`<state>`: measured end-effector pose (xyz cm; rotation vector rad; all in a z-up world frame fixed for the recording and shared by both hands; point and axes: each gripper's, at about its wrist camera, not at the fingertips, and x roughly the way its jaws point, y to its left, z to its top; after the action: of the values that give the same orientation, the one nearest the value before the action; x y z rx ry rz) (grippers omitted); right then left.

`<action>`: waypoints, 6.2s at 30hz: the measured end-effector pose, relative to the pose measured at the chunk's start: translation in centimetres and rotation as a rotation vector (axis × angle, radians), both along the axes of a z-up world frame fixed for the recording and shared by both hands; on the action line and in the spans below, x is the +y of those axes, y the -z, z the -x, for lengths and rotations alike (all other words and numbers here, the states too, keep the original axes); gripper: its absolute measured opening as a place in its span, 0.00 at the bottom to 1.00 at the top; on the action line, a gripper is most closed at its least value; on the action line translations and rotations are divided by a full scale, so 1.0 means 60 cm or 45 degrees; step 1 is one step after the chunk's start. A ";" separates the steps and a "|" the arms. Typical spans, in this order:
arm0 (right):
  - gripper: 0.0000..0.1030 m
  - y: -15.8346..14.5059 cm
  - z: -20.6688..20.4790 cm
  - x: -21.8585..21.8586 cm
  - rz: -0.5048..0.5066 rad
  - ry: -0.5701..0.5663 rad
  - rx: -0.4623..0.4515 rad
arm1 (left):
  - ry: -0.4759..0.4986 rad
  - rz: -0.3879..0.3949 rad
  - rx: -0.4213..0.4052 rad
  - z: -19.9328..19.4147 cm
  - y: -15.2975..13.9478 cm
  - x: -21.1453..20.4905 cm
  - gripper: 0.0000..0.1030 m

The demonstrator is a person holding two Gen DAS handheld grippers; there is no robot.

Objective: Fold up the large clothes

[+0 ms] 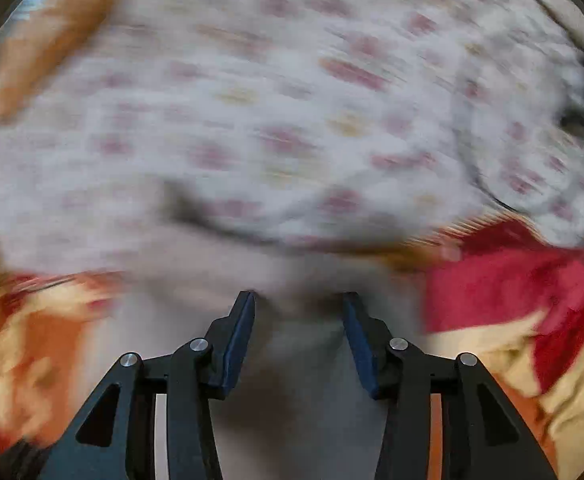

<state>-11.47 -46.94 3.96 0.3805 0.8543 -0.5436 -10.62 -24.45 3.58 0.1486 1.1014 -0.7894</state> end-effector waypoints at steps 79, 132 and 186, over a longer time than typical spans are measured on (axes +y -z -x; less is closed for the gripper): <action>0.26 0.011 0.163 0.000 -0.474 -0.328 -0.224 | 0.049 0.204 0.353 -0.061 0.024 -0.012 0.55; 0.62 -0.058 0.219 0.222 -0.097 -0.219 -0.136 | -0.134 -0.142 -0.178 0.088 -0.074 0.160 0.75; 0.79 -0.094 0.279 0.314 0.025 -0.198 -0.151 | -0.275 -0.113 -0.460 0.145 -0.140 0.197 0.75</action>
<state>-28.24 -28.10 9.61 0.3223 0.7563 -0.3812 -19.35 -12.63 11.98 0.2332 0.7936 -0.4955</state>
